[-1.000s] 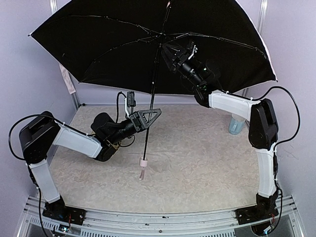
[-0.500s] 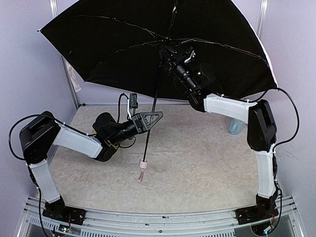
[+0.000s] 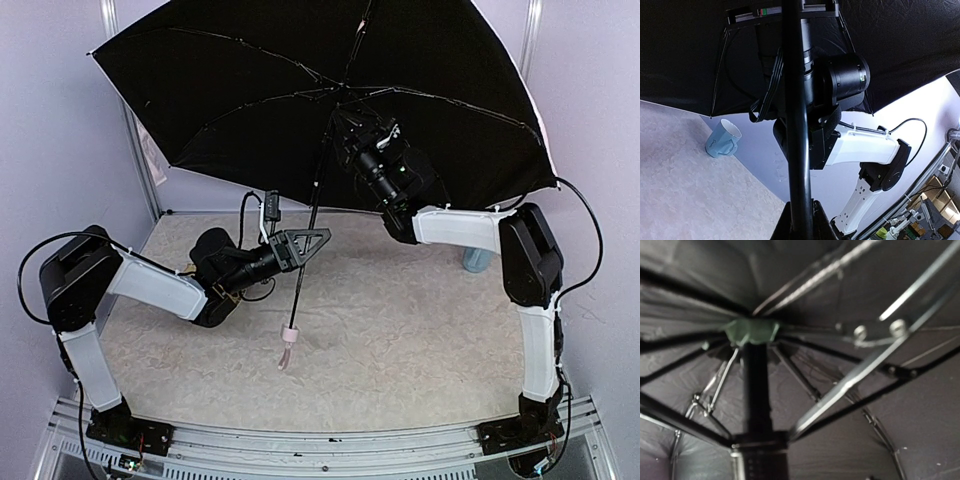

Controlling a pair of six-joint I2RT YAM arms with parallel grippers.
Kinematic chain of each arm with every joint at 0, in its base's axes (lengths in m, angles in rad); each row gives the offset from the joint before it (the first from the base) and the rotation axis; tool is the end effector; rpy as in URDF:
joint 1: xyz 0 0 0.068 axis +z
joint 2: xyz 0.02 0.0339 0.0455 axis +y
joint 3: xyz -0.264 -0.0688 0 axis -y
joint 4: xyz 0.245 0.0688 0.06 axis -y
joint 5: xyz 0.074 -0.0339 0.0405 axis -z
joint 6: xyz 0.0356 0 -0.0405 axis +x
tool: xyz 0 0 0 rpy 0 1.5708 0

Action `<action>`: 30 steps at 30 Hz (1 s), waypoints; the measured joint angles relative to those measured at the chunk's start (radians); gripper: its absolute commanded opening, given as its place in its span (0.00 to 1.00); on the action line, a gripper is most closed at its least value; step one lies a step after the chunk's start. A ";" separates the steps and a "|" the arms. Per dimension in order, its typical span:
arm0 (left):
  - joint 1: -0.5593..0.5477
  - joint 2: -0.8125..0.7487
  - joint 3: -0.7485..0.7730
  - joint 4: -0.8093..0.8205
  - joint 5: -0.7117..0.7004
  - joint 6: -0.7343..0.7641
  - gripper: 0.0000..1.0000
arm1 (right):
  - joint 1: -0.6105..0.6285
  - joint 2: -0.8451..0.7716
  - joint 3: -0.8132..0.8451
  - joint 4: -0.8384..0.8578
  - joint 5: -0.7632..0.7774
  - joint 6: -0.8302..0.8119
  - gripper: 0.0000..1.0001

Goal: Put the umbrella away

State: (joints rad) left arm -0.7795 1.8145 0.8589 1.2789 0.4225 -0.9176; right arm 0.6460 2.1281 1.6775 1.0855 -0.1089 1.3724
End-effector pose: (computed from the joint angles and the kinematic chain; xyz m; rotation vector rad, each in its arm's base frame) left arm 0.2565 -0.2740 0.2381 0.3249 1.4490 -1.6857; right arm 0.3924 0.3007 0.3497 0.2829 1.0818 1.8941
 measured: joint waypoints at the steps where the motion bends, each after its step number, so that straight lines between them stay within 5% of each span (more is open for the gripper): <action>1: 0.000 0.000 0.000 0.002 0.000 0.001 0.00 | 0.000 0.000 0.000 0.003 0.002 -0.006 0.58; 30: 0.000 0.000 0.000 0.029 0.000 0.024 0.00 | 0.000 0.000 0.090 -0.005 -0.011 -0.007 0.46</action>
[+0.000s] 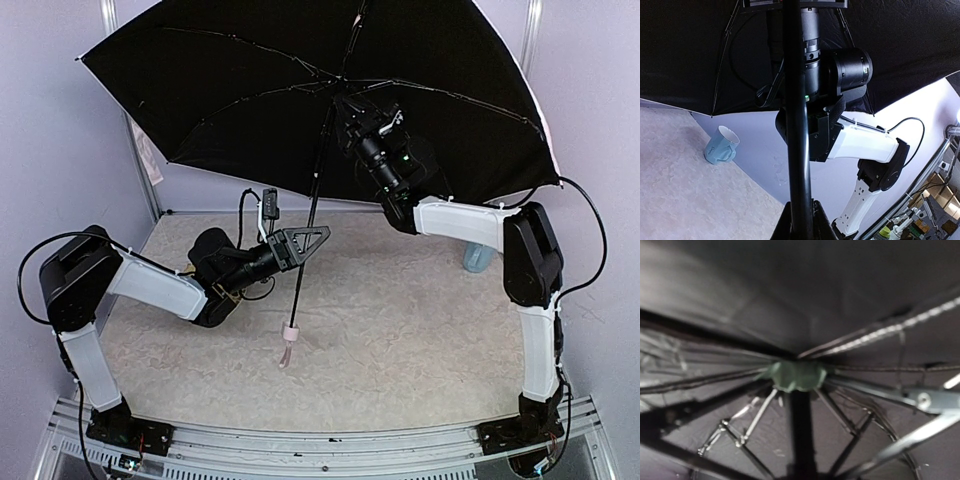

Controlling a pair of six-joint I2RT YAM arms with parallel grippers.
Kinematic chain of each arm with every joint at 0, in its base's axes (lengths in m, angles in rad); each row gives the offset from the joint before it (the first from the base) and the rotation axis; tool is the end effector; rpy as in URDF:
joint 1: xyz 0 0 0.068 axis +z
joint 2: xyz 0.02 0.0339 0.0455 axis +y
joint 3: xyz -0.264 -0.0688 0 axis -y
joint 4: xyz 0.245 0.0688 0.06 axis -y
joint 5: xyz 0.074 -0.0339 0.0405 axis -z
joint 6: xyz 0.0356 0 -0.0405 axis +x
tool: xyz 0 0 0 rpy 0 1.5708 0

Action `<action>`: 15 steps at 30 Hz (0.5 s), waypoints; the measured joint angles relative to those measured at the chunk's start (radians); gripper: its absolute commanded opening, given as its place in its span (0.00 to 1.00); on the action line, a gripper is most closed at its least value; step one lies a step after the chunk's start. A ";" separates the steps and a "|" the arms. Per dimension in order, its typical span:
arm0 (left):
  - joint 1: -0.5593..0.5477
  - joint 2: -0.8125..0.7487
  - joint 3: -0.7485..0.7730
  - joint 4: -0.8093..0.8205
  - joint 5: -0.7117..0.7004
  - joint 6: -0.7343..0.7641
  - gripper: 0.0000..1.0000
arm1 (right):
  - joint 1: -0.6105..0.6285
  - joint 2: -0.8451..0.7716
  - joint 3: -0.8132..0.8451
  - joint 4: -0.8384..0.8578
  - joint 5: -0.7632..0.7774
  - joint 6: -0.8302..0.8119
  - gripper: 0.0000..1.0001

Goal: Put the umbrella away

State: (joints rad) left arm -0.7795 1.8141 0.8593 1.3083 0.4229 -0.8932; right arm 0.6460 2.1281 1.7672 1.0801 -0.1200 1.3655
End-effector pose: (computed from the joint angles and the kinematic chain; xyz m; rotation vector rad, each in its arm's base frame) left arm 0.2557 -0.2733 0.2413 0.3468 1.4051 -1.6720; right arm 0.3905 0.2998 0.3792 0.2309 0.9946 1.9175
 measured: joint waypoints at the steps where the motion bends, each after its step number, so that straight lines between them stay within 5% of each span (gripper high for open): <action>1: 0.000 0.000 0.000 0.000 0.000 0.000 0.00 | 0.000 0.000 0.000 -0.005 -0.001 0.002 0.44; 7: 0.000 0.000 0.000 0.000 0.000 0.000 0.00 | 0.000 0.005 0.000 -0.019 -0.007 0.036 0.31; 11: 0.000 0.000 0.000 -0.002 -0.003 -0.005 0.00 | 0.000 0.006 -0.002 -0.018 -0.007 0.046 0.07; 15: 0.007 -0.001 0.005 0.002 -0.019 -0.011 0.00 | 0.012 0.006 -0.023 -0.021 -0.018 0.042 0.06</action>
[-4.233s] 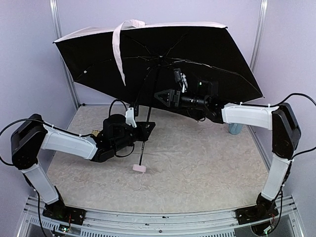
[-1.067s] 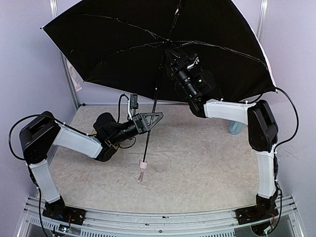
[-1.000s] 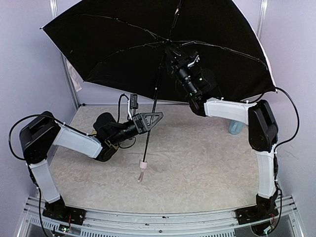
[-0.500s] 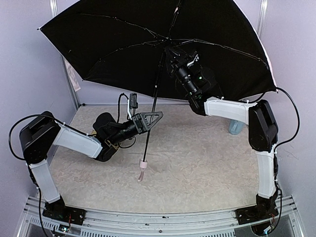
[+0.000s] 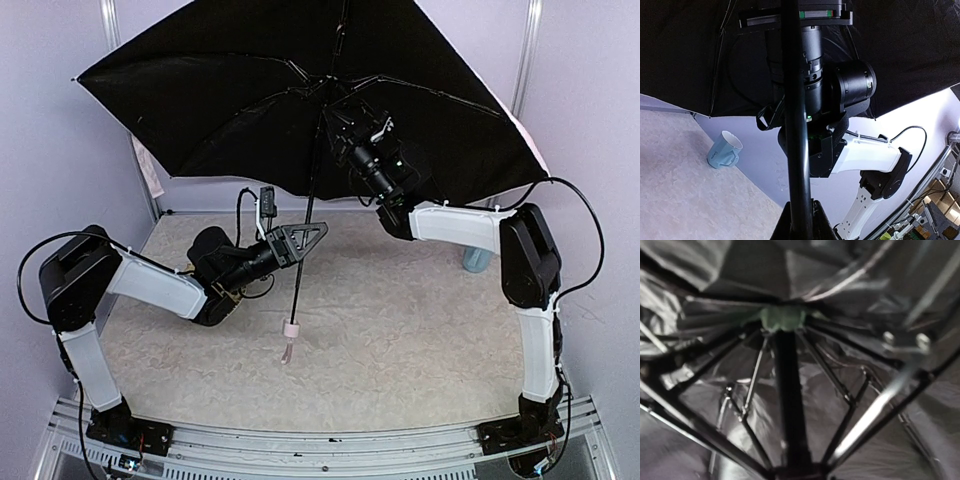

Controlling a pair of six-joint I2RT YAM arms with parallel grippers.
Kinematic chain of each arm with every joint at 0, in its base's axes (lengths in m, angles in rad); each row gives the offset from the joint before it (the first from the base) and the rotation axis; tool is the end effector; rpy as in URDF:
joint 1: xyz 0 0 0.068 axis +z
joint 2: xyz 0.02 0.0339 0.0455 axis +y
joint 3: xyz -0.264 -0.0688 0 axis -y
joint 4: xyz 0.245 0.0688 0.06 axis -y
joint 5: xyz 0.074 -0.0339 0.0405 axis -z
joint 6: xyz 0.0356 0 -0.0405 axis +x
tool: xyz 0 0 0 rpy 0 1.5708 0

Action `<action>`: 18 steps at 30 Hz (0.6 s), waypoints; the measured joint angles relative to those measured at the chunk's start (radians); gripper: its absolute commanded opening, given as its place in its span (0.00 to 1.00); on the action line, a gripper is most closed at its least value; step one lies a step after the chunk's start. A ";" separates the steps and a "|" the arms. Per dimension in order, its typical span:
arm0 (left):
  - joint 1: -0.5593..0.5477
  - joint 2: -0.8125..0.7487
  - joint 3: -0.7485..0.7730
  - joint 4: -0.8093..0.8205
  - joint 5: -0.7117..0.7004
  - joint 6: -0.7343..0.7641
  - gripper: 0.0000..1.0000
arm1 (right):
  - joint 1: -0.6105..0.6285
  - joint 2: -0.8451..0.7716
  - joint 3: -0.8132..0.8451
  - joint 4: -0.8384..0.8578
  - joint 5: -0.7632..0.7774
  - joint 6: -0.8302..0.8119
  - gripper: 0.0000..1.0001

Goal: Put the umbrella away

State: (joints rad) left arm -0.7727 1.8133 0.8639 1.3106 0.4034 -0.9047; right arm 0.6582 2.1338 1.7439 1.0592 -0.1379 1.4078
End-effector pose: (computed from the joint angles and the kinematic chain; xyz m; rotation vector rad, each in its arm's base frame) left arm 0.2585 -0.2715 0.2432 0.3152 1.3988 -1.6674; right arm 0.3894 0.3073 0.3669 0.2525 1.0637 1.9588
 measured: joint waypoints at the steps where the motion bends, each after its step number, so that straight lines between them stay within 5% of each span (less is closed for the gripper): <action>1: 0.000 0.000 0.000 -0.001 -0.001 0.000 0.00 | 0.003 0.000 -0.003 0.001 0.002 -0.001 0.07; 8: -0.002 0.000 0.000 -0.008 -0.006 0.005 0.00 | 0.002 -0.001 -0.014 0.005 0.008 -0.020 0.53; 14: -0.013 -0.024 0.002 -0.127 -0.069 0.097 0.00 | 0.000 -0.061 -0.085 -0.098 0.048 -0.183 0.56; 18: -0.038 -0.056 0.032 -0.302 -0.160 0.201 0.00 | 0.008 -0.143 -0.132 -0.180 0.112 -0.347 0.44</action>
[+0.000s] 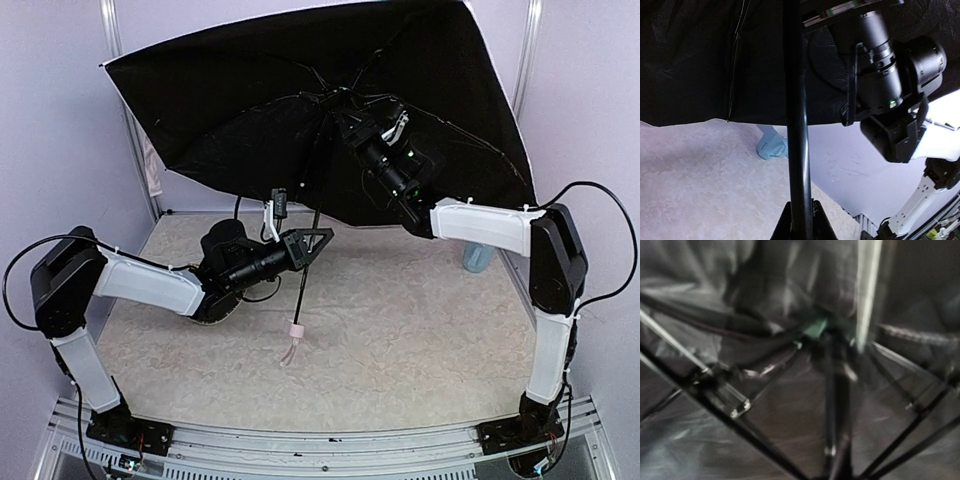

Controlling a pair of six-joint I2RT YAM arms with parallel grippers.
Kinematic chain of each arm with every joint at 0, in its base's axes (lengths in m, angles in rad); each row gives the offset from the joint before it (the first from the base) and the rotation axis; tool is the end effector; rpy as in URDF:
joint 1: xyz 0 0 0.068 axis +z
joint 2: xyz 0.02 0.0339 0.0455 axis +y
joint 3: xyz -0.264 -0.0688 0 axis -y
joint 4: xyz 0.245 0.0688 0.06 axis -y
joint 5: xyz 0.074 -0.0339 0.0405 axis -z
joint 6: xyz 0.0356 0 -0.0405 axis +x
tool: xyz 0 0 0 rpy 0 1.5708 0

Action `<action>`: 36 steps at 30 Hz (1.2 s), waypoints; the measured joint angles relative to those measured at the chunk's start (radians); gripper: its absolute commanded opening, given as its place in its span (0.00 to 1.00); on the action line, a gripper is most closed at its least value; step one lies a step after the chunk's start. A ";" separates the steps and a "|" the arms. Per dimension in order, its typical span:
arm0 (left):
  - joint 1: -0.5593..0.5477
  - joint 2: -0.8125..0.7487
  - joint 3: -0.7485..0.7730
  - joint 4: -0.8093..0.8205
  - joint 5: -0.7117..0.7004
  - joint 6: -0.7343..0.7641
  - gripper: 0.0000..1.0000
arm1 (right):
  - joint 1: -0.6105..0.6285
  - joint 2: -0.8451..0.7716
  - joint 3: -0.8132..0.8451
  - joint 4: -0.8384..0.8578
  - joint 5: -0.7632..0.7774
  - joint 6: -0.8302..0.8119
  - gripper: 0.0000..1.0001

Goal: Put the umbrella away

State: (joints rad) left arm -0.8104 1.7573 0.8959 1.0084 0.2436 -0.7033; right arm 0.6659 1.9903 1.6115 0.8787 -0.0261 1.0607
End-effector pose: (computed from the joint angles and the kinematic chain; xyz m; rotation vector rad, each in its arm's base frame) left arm 0.2567 -0.2823 0.2420 0.3072 1.5596 -1.3924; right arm 0.3718 0.2933 0.3723 0.2104 1.1874 1.5547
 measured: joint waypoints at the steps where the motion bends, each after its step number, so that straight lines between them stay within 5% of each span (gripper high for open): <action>1: -0.006 -0.003 0.014 -0.034 -0.022 0.029 0.00 | 0.000 -0.021 -0.011 -0.014 0.018 -0.035 0.42; 12: -0.024 -0.019 0.050 -0.177 -0.143 0.186 0.00 | -0.012 -0.058 -0.013 -0.144 0.075 -0.159 0.47; 17: -0.024 -0.021 0.050 -0.201 -0.170 0.233 0.00 | -0.020 -0.057 0.003 -0.202 0.045 -0.152 0.42; 23: -0.025 -0.027 0.054 -0.232 -0.175 0.276 0.00 | -0.039 -0.056 0.003 -0.246 0.003 -0.089 0.34; 34: -0.027 -0.027 0.055 -0.254 -0.181 0.290 0.00 | -0.048 -0.050 0.003 -0.269 -0.019 -0.057 0.04; 36: -0.026 -0.027 0.055 -0.254 -0.177 0.289 0.08 | -0.048 -0.050 0.003 -0.269 -0.018 -0.075 0.01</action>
State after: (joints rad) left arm -0.8364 1.7306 0.9508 0.7544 0.0666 -0.4141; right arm 0.6174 1.9404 1.6146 0.6102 -0.0441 0.9855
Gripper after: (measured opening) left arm 0.054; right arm 0.188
